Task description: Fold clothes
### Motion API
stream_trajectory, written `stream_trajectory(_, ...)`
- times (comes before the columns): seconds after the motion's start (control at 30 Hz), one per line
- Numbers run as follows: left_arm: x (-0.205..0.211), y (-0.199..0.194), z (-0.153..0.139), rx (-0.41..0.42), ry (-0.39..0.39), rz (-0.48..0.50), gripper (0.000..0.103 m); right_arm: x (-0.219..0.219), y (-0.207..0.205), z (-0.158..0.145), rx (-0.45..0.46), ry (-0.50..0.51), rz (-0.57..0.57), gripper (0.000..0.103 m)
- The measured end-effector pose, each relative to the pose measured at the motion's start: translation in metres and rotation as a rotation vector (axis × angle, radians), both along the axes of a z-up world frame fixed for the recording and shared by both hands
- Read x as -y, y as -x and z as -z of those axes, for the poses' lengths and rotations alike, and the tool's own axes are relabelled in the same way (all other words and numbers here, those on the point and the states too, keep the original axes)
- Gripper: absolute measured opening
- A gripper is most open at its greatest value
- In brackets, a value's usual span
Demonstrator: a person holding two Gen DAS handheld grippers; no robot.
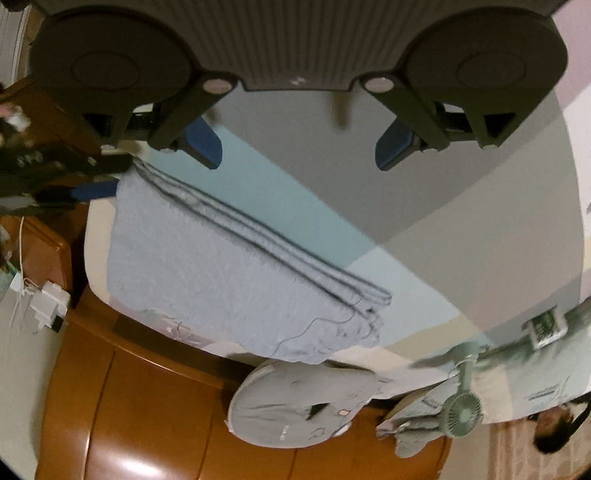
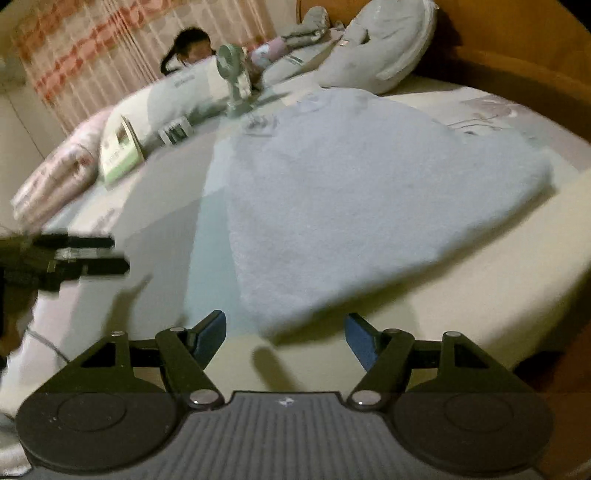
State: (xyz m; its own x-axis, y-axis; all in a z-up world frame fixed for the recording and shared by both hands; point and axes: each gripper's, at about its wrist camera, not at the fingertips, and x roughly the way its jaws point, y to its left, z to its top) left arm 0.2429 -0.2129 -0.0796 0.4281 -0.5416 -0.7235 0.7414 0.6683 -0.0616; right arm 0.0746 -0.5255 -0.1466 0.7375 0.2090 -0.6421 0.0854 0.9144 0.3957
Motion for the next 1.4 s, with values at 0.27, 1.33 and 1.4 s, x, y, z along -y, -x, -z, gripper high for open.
stream_trajectory(0.27, -0.04, 0.008, -0.014, 0.034, 0.037, -0.073, 0.092, -0.039, -0.006, -0.026, 0.017, -0.008, -0.107, 0.078)
stream_trajectory(1.33, -0.071, 0.021, -0.004, 0.183, -0.058, -0.14, 0.1, -0.023, -0.21, -0.026, -0.083, 0.495, -0.073, 0.088)
stream_trajectory(1.4, -0.072, 0.021, -0.002, 0.191, -0.063, -0.131, 0.1, -0.031, -0.201, -0.02, -0.058, 0.514, -0.084, 0.09)
